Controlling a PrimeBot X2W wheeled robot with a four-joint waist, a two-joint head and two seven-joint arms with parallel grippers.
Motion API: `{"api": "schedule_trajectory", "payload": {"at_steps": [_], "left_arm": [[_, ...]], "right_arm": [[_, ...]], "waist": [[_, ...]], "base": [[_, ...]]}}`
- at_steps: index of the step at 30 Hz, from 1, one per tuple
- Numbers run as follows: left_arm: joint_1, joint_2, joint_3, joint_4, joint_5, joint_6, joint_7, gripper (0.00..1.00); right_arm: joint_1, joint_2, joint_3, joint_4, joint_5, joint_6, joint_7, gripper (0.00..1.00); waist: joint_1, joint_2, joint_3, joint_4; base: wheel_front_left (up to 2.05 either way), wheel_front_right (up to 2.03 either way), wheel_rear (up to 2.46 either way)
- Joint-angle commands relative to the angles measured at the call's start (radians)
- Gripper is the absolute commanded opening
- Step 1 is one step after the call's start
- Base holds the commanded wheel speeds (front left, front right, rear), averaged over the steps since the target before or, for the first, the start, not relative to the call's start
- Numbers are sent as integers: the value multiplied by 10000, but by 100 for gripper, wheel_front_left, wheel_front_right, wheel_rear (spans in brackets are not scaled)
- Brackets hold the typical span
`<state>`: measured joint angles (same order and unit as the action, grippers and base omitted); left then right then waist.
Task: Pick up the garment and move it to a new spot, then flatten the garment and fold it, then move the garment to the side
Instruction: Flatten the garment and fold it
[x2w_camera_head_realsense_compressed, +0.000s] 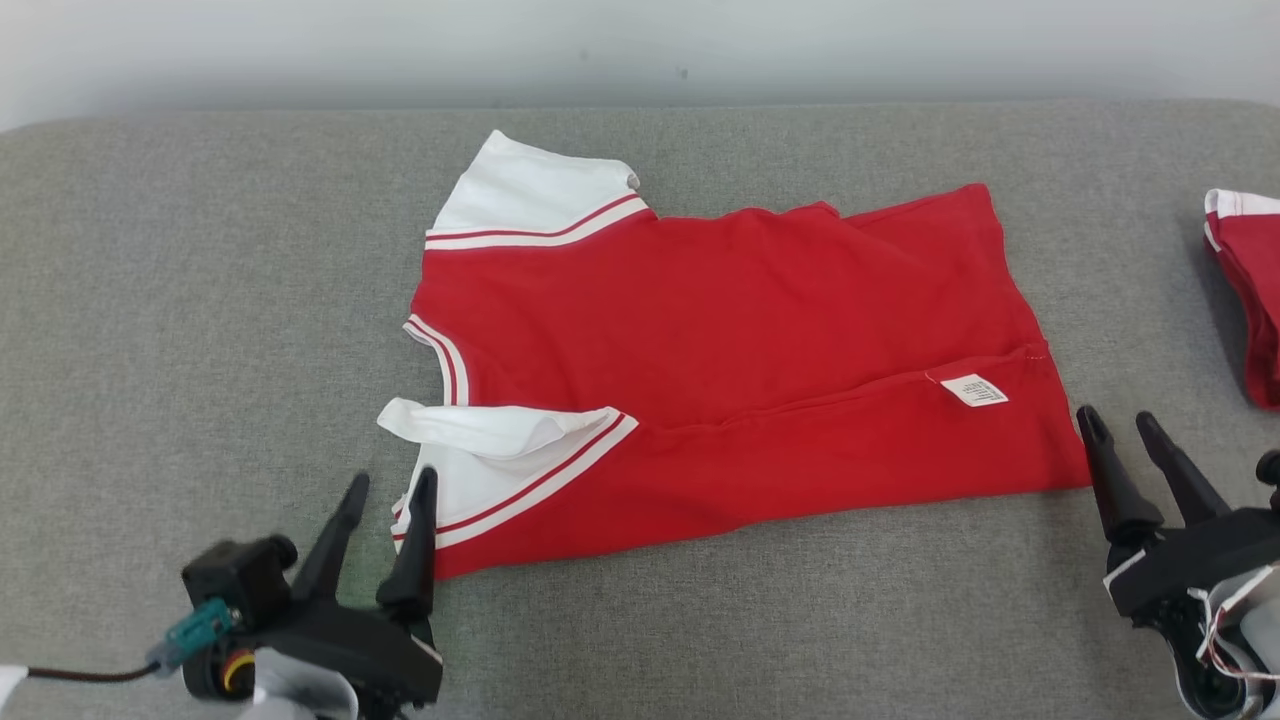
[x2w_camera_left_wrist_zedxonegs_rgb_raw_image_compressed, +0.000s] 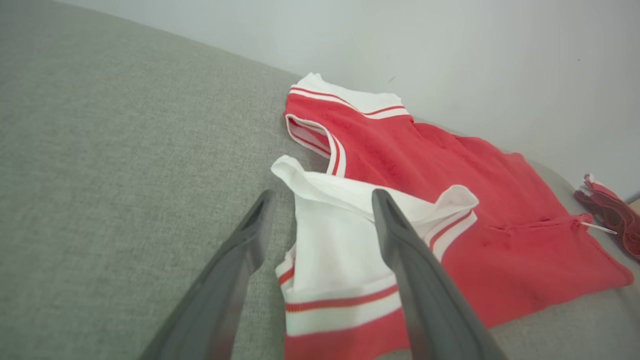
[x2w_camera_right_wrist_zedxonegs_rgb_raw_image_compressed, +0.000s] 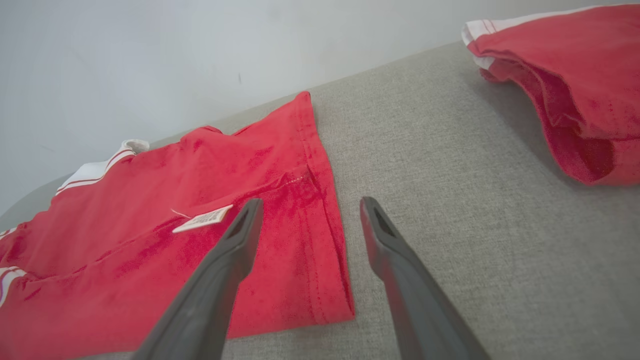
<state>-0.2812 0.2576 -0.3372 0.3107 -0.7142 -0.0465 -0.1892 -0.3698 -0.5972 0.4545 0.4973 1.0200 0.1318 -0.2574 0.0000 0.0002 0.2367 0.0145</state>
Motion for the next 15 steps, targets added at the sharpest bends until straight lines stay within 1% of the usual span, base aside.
{"api": "schedule_trajectory", "payload": {"at_steps": [1,5,10,15], "left_arm": [[244,2,1,-110,-31,104,90,100],[806,-13,-49,-524,-222,456,518,100],[940,-39,-87,-687,-304,731,846,100],[599,-82,-172,-432,-329,805,1116,100]], "right_arm": [[133,-20,29,27,90,-25,-78,100],[276,2,174,151,242,-25,-73,100],[-3,116,542,506,466,-25,-73,100],[-375,257,950,1204,649,-25,99,100]], "waist": [[0,-2,-25,-19],[0,-2,-5,-25],[0,-2,144,78],[0,-2,298,184]], "base": [[0,0,0],[0,0,0],[0,0,0],[0,0,0]]}}
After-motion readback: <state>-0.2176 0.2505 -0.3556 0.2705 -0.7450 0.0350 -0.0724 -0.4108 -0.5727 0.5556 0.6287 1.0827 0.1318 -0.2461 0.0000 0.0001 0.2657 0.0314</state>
